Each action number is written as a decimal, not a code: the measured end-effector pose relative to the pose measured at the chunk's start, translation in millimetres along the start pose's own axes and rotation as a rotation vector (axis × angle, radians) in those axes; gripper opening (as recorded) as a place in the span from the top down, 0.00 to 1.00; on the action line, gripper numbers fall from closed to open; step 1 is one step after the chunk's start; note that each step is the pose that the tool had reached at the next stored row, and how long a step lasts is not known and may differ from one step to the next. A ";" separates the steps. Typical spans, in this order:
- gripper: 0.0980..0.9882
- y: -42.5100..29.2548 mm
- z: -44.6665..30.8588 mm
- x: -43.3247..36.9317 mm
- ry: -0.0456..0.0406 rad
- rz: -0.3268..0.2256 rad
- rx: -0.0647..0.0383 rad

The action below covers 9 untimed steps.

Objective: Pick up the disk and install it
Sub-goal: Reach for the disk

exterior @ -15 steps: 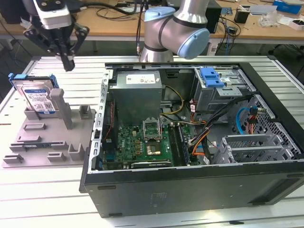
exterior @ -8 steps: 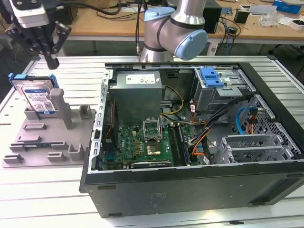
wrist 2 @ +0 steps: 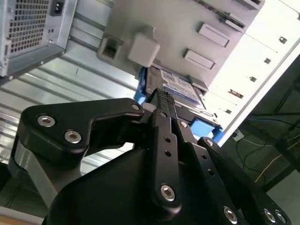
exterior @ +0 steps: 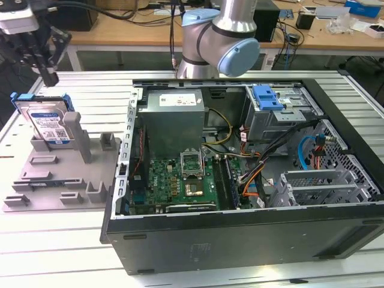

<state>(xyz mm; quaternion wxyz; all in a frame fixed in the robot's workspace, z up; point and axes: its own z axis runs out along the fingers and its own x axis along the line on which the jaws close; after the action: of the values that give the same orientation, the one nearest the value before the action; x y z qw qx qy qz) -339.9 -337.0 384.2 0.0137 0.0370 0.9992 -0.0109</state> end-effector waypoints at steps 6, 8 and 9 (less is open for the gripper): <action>0.99 5.7 1.1 26.9 0.0000 0.000 0.000; 0.99 5.7 1.1 26.9 -0.0001 0.000 0.000; 0.99 5.7 1.0 27.0 0.0001 0.000 0.000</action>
<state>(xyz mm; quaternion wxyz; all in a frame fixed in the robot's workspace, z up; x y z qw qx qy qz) -366.4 -329.3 382.3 0.0137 0.0370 0.9992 -0.0109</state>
